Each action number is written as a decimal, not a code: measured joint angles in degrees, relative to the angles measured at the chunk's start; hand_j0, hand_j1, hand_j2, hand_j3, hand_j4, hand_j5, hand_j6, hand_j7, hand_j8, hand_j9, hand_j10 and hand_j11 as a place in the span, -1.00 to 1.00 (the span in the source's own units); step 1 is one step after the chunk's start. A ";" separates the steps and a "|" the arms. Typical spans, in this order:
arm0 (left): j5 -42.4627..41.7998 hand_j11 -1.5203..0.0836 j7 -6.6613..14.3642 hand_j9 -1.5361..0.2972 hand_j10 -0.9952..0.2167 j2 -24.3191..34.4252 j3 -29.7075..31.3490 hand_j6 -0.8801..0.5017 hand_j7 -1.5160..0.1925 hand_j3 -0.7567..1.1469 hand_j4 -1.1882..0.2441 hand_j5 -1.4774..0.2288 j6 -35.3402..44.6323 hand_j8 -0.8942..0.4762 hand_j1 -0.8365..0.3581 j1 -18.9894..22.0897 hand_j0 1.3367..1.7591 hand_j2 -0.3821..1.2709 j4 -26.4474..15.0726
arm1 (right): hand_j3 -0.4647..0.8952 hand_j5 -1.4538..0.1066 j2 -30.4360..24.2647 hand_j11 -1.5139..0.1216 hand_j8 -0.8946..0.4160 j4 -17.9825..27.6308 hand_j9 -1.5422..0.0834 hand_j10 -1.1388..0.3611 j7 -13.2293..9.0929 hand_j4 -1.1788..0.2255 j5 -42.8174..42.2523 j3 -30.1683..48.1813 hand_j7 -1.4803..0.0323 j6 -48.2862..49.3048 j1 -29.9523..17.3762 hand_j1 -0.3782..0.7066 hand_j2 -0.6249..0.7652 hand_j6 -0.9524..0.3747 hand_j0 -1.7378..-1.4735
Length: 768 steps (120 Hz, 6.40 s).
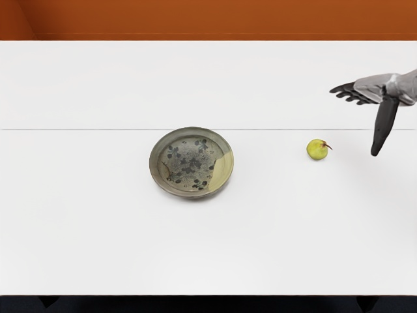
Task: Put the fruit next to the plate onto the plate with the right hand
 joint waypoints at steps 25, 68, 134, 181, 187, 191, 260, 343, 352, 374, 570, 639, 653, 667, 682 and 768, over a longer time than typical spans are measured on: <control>0.00 0.86 0.00 0.65 0.61 0.00 0.00 0.24 0.74 -0.21 0.63 0.70 0.00 0.27 0.94 0.00 0.52 -0.53 0.00 | -0.32 0.86 0.44 0.85 0.36 0.59 0.90 0.51 -0.58 0.67 0.29 0.28 0.96 0.00 0.74 -0.95 -0.10 0.43 -0.40; 0.00 0.86 0.00 0.65 0.61 0.00 0.00 0.24 0.74 -0.21 0.63 0.70 0.00 0.27 0.94 0.00 0.52 -0.53 0.00 | -0.32 0.86 2.16 0.85 0.36 5.33 0.90 0.51 -3.20 0.67 3.88 0.18 0.96 0.00 0.75 -0.95 -0.10 0.43 -0.40; 0.00 0.86 0.00 0.65 0.61 0.00 0.00 0.24 0.74 -0.21 0.63 0.70 0.00 0.27 0.94 0.00 0.52 -0.53 0.00 | -0.32 0.86 10.32 0.85 0.36 11.45 0.90 0.51 -3.30 0.67 -16.28 -5.90 0.96 -22.78 -5.43 -0.95 -0.10 0.43 -0.40; -0.01 0.86 0.00 0.65 0.61 0.00 0.00 0.24 0.74 -0.21 0.63 0.70 0.00 0.27 0.94 0.00 0.52 -0.53 0.00 | -0.32 0.86 11.47 0.85 0.36 9.77 0.90 0.51 -3.30 0.67 -22.27 -8.60 0.96 -31.12 -10.04 -0.95 -0.10 0.43 -0.40; -0.01 0.86 0.00 0.65 0.61 0.00 0.01 0.24 0.74 -0.21 0.63 0.70 0.00 0.27 0.94 0.00 0.52 -0.53 0.00 | -0.32 0.86 11.51 0.85 0.36 9.46 0.90 0.51 -3.30 0.67 -22.55 -8.75 0.96 -31.47 -10.30 -0.95 -0.10 0.43 -0.40; -0.01 0.86 0.00 0.65 0.61 0.00 0.01 0.24 0.74 -0.21 0.63 0.70 0.00 0.27 0.94 0.00 0.52 -0.53 0.00 | -0.32 0.86 11.53 0.85 0.36 9.30 0.90 0.51 -3.30 0.67 -22.83 -9.00 0.96 -31.99 -10.48 -0.95 -0.10 0.43 -0.40; 0.00 0.86 0.00 0.65 0.61 0.00 0.00 0.24 0.74 -0.21 0.63 0.70 0.00 0.27 0.94 0.00 0.52 -0.53 0.00 | -0.32 0.77 15.41 0.76 0.28 4.82 0.81 0.44 -3.30 0.60 -26.13 -13.62 0.86 -38.29 -10.99 -0.83 -0.11 0.34 -0.40; 0.00 0.86 0.00 0.65 0.61 0.00 0.00 0.24 0.74 -0.21 0.63 0.70 0.00 0.27 0.94 0.00 0.52 -0.53 0.00 | -0.32 0.50 16.50 0.51 0.03 4.76 0.55 0.22 -3.30 0.36 -29.71 -16.51 0.58 -40.60 -10.91 -0.47 -0.16 0.10 -0.40; 0.00 0.86 0.00 0.65 0.61 0.00 0.01 0.24 0.74 -0.21 0.63 0.70 0.00 0.27 0.94 0.00 0.52 -0.53 0.00 | -0.32 0.46 16.45 0.47 -0.01 4.75 0.52 0.20 -3.30 0.33 -29.70 -16.51 0.55 -40.74 -10.96 -0.42 -0.17 0.07 -0.40; -0.01 0.86 0.00 0.65 0.61 0.00 0.00 0.24 0.74 -0.21 0.63 0.70 0.00 0.27 0.94 0.00 0.52 -0.53 0.00 | -0.32 0.32 16.41 0.33 -0.14 4.79 0.37 0.08 -3.30 0.21 -29.73 -16.54 0.39 -40.87 -11.01 -0.22 -0.19 -0.07 -0.40; 0.00 0.86 0.00 0.65 0.61 0.00 0.00 0.24 0.74 -0.21 0.63 0.70 0.00 0.27 0.94 0.00 0.52 -0.53 0.00 | -0.32 -0.23 14.12 -0.21 -0.30 7.12 -0.17 -0.18 -3.31 -0.25 -30.51 -15.60 -0.17 -42.37 -12.13 0.20 0.24 -0.48 -0.36; 0.00 0.86 0.00 0.65 0.61 0.00 0.00 0.24 0.74 -0.21 0.63 0.70 0.00 0.27 0.94 0.00 0.52 -0.53 0.00 | -0.32 -0.32 14.45 -0.28 -0.39 7.28 -0.24 -0.25 -3.29 -0.30 -29.64 -15.41 -0.24 -40.50 -8.22 0.17 0.47 -0.59 -0.38; 0.00 0.86 0.00 0.65 0.61 0.00 0.00 0.24 0.74 -0.21 0.63 0.70 0.00 0.27 0.94 0.00 0.52 -0.53 0.00 | -0.32 -0.33 14.68 -0.28 -0.39 7.58 -0.24 -0.27 -3.31 -0.31 -29.14 -15.41 -0.25 -39.61 -7.34 0.18 0.50 -0.57 -0.38; 0.00 0.86 0.00 0.65 0.61 0.00 0.00 0.24 0.74 -0.20 0.63 0.70 0.00 0.27 0.94 0.00 0.52 -0.53 0.00 | -0.32 -0.35 15.56 -0.30 -0.39 7.74 -0.26 -0.27 -3.32 -0.31 -28.27 -15.42 -0.26 -38.50 -6.31 0.21 0.56 -0.57 -0.39; 0.00 0.86 0.00 0.65 0.61 0.00 0.00 0.24 0.74 -0.20 0.63 0.70 0.00 0.27 0.94 0.00 0.52 -0.53 0.00 | -0.32 -0.39 16.93 -0.32 -0.36 7.75 -0.29 -0.25 -3.33 -0.33 -27.69 -15.44 -0.29 -38.01 -5.27 0.22 0.55 -0.55 -0.39; 0.00 0.86 0.00 0.65 0.61 0.00 0.01 0.24 0.74 -0.20 0.63 0.70 0.00 0.27 0.94 0.00 0.52 -0.53 0.00 | -0.32 -0.43 24.88 -0.35 -0.36 8.13 -0.32 -0.25 -3.33 -0.36 -25.03 -15.42 -0.33 -34.46 0.03 0.28 0.71 -0.55 -0.39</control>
